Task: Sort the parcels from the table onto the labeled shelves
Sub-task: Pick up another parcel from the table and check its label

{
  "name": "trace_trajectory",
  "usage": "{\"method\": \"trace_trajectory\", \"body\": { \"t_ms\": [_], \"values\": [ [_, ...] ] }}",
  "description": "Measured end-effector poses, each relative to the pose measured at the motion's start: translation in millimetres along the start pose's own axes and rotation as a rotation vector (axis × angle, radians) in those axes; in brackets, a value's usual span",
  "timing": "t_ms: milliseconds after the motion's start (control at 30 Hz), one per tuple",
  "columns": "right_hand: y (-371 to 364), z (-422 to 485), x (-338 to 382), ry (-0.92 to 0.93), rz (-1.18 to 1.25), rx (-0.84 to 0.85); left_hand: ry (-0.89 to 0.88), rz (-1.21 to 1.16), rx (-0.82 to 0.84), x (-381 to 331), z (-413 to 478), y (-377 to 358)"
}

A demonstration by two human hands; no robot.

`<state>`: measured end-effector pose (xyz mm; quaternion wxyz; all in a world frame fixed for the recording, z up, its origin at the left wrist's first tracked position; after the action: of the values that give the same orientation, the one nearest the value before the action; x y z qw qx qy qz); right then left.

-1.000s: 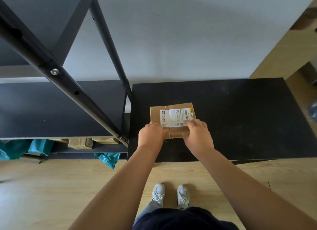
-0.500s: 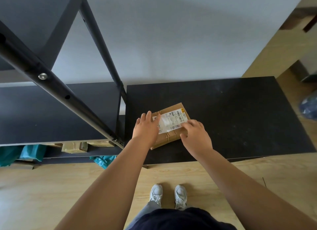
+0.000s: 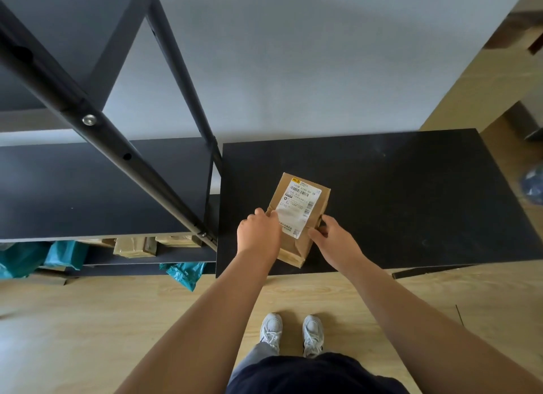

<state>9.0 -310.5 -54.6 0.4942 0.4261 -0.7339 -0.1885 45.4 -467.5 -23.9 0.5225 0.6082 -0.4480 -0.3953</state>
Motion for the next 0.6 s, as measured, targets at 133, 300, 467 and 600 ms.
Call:
{"method": "trace_trajectory", "body": {
  "t_ms": [133,300,467,600],
  "values": [
    [0,-1,2,0.008,0.0,-0.013,0.017,-0.089,0.031,5,-8,-4],
    [8,2,1,-0.004,0.027,-0.018,0.075,-0.272,0.031,8,-24,-14],
    [7,11,-4,-0.081,0.037,0.031,0.284,-0.493,0.006,22,-28,-22],
    [8,17,-4,-0.134,0.04,0.058,0.424,-0.713,0.054,31,-21,-26]
  ]
}}
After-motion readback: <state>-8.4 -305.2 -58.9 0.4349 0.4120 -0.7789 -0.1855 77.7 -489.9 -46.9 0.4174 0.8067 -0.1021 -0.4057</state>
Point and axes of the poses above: each hand's wrist, its own z-axis towards the middle knuckle, its own y-axis out of the back of the hand, x = y × z, the point moved 7 cm from there along z, towards the middle knuckle, and after that the axes turned 8 degrees about -x, right-handed, at the moved point
